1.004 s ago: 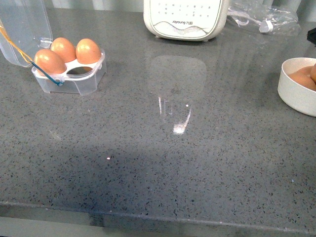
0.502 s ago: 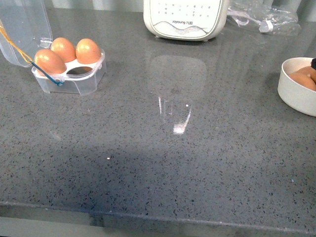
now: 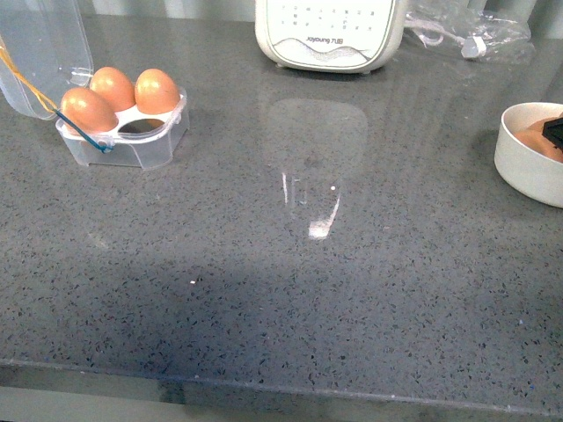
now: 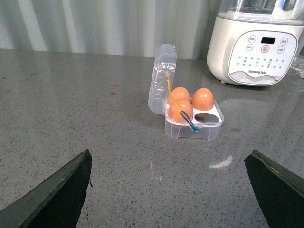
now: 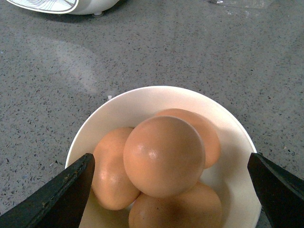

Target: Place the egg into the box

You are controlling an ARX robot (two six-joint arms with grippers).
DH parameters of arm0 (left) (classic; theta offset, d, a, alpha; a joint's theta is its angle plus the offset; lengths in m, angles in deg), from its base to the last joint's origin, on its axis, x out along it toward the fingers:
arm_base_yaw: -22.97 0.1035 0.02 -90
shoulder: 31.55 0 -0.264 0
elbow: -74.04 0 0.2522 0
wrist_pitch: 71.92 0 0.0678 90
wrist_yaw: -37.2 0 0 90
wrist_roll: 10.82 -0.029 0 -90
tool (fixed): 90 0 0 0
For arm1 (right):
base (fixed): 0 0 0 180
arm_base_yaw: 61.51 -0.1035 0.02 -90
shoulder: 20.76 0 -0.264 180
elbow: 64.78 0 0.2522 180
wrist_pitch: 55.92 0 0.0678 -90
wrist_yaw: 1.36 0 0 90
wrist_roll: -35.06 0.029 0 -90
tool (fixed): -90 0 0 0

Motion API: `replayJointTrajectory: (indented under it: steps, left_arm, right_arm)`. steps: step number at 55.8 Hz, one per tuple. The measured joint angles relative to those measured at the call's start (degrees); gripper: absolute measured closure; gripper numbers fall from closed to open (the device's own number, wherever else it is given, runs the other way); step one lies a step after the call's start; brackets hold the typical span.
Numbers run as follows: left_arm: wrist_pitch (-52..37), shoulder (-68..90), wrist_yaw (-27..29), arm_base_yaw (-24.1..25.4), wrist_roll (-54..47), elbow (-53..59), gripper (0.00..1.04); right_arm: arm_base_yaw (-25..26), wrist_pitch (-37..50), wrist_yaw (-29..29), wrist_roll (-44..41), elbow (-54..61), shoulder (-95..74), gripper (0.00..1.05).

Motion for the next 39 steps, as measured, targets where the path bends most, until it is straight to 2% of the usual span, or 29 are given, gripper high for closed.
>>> replayJointTrajectory:
  steps: [21, 27, 39]
  left_arm:
    - [0.0, 0.0, 0.0, 0.0, 0.0, 0.0, 0.07]
    - [0.0, 0.0, 0.0, 0.0, 0.0, 0.0, 0.07]
    - [0.0, 0.0, 0.0, 0.0, 0.0, 0.0, 0.07]
  right_arm:
    - [-1.42, 1.38, -0.7, 1.07, -3.32, -2.95, 0.08]
    - [-1.77, 1.7, -1.16, 1.09, -3.32, -2.93, 0.28]
    - [-2.19, 1.31, -1.29, 1.03, -2.91, -1.75, 0.58]
